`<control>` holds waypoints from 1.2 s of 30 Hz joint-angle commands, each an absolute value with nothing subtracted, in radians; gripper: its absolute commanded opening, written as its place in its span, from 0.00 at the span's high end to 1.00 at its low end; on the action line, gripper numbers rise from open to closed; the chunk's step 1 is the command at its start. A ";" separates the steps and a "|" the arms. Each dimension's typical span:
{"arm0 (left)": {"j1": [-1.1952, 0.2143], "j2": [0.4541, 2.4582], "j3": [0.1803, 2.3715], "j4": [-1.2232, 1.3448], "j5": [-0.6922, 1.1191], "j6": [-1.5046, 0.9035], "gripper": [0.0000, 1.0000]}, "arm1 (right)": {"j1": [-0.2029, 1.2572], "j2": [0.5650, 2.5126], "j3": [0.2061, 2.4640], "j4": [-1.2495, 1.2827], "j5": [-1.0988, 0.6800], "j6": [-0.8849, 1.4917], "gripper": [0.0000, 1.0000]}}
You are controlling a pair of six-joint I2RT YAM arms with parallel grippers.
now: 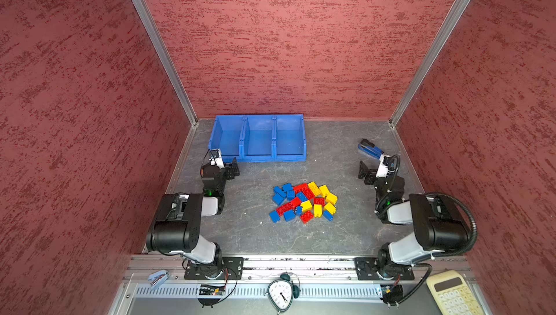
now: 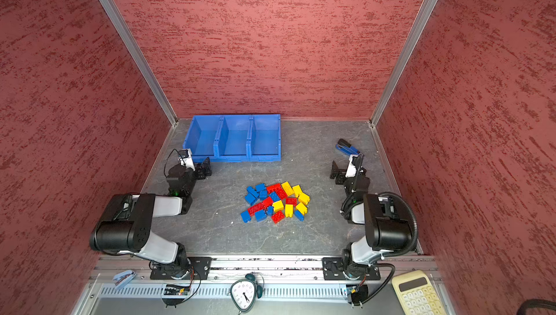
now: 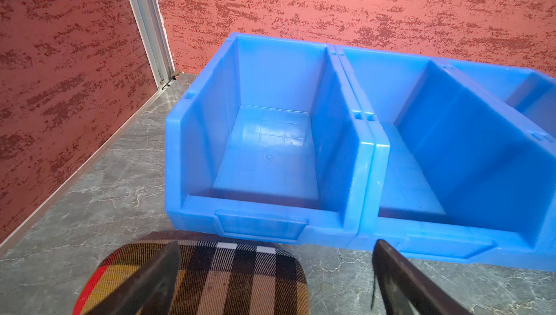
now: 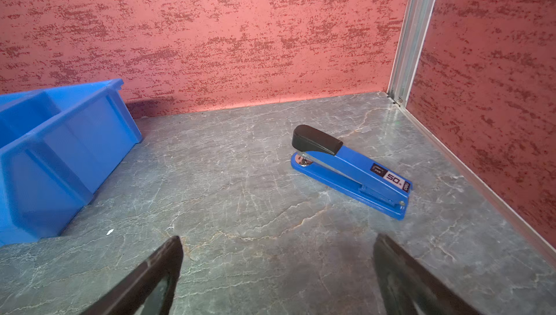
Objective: Sort the legos into containers by color
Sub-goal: Move the container to the top-center of the table.
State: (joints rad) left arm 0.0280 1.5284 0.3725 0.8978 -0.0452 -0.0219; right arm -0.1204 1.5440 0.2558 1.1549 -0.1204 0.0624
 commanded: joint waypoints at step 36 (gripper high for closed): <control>-0.119 1.240 0.662 0.224 -0.317 -0.099 0.01 | -0.117 1.199 0.405 0.715 -0.053 0.196 0.01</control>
State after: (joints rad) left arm -0.0925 1.3113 0.5369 0.5171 -0.1768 -0.0135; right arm -0.1196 1.2900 0.2966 0.9413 -0.1070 0.0975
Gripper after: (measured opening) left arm 0.994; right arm 0.990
